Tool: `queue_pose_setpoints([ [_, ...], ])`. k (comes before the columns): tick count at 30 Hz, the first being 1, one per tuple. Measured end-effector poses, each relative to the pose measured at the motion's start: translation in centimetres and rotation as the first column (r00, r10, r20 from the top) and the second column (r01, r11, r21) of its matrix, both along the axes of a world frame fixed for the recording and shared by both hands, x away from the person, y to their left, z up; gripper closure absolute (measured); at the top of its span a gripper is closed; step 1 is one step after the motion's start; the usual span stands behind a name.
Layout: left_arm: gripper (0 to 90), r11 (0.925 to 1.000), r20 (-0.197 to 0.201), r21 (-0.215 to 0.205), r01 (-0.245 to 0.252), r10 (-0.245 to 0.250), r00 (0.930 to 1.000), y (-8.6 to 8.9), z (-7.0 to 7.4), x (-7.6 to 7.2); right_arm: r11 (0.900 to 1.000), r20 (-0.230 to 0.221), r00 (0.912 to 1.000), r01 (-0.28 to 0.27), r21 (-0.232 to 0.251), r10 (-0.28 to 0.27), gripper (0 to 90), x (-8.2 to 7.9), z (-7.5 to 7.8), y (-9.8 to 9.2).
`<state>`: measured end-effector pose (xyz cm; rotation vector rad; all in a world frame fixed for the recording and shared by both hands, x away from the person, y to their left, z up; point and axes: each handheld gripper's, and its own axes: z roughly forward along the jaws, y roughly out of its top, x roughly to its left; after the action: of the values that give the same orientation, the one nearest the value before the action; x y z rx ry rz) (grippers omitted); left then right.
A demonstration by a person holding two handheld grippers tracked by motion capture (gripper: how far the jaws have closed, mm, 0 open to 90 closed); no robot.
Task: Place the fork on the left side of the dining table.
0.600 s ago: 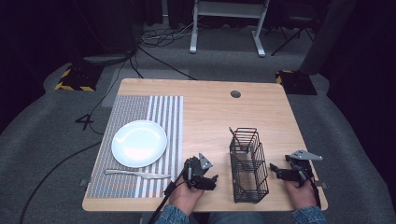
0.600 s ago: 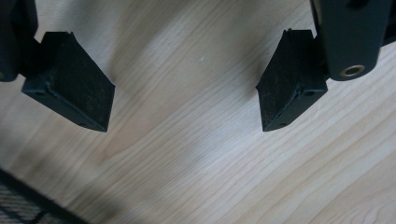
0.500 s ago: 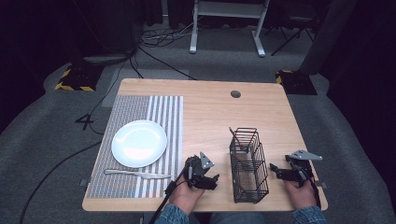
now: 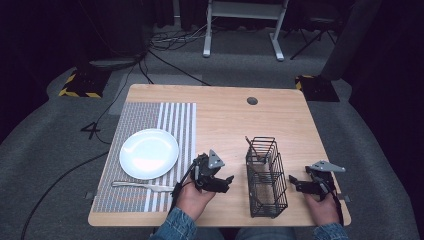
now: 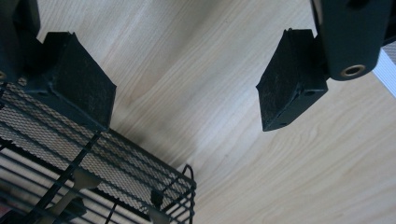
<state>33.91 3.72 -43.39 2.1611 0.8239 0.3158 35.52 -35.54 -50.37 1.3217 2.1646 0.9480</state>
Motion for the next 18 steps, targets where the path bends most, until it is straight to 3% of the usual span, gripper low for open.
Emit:
queue_pose_setpoints([
  [5, 19.4, 0.9989, 0.015, -0.042, 0.022, -0.022, 0.9997, 0.1, 1.8, 0.5, 1.0, 0.0, 1.0, 0.0, 0.0, 0.0, 17.6, 0.0, 0.0, 0.0],
  [9, 19.4, 0.9933, 0.02, -0.106, 0.045, -0.043, 0.9989, 0.0, 3.4, 1.1, 1.0, 0.0, 1.0, 0.0, 0.0, 0.0, 17.6, 0.0, 0.0, 0.0],
  [18, 20.4, 0.989, 0.046, -0.129, 0.072, -0.067, 0.9967, -0.7, 5.1, 2.2, 1.0, 0.001, 1.0, -0.001, -0.001, 0.001, 17.9, 0.0, 0.0, 0.0],
])
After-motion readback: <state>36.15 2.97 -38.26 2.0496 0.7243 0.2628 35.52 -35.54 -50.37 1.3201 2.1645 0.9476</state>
